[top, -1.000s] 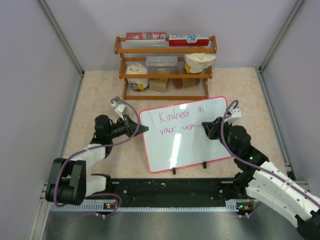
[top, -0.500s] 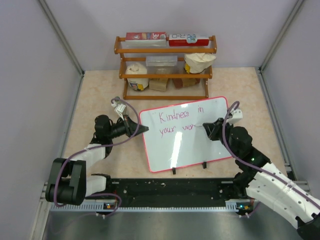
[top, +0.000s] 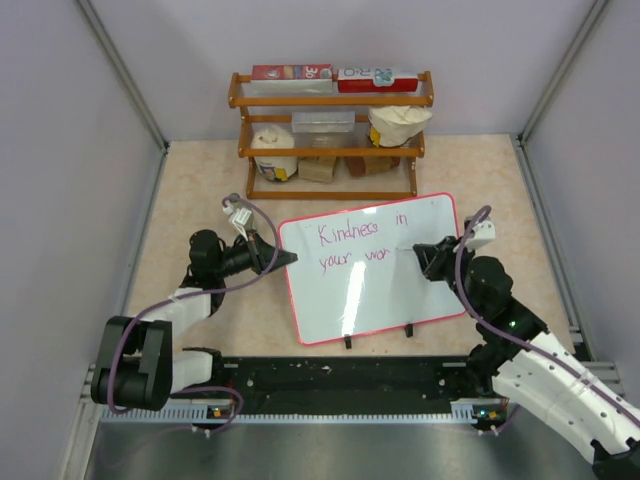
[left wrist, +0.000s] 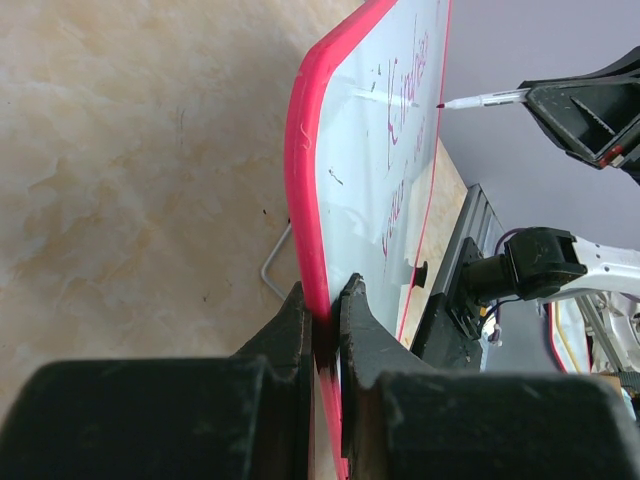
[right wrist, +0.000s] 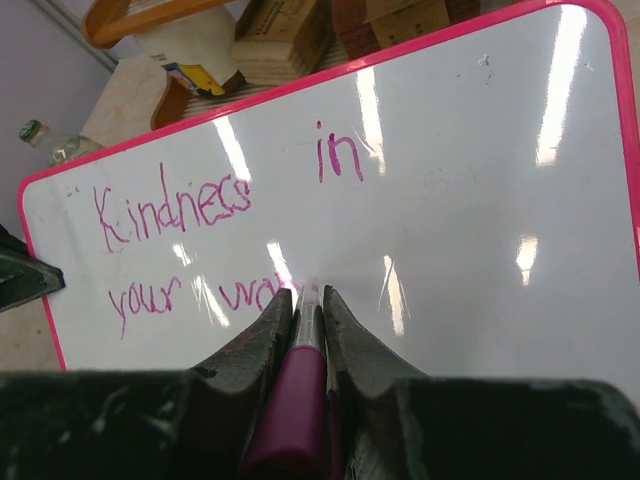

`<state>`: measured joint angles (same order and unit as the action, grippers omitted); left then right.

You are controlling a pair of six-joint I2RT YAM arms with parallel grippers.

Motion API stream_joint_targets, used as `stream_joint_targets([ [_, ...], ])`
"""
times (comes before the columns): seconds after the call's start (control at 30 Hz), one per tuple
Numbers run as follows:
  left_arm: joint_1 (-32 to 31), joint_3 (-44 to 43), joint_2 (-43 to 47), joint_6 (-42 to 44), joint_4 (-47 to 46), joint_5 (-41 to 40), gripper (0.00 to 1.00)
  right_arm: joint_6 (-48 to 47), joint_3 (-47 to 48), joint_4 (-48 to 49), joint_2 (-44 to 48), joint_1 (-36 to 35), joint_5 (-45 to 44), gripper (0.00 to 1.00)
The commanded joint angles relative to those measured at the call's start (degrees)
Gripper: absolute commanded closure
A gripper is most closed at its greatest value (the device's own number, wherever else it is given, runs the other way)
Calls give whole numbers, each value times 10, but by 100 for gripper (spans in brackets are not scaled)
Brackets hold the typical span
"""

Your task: Write a sentence on the whiteboard

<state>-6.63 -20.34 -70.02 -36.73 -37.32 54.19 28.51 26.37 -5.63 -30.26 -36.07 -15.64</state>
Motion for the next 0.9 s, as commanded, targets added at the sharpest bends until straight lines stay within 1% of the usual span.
stream_joint_targets([
  [0.0, -6, 12, -9, 116, 11, -81, 100, -8, 25, 15, -25, 7, -2, 100],
  [0.27, -5, 12, -9, 116, 11, -81, 100, -7, 16, 25, -41, 14, -1, 100],
  [0.47, -5, 11, -11, 116, 12, -81, 100, -7, 12, 23, -45, 15, 24, 100],
  [0.87, -5, 11, -11, 115, 10, -81, 100, 0, -4, -10, -37, 14, 47, 100],
])
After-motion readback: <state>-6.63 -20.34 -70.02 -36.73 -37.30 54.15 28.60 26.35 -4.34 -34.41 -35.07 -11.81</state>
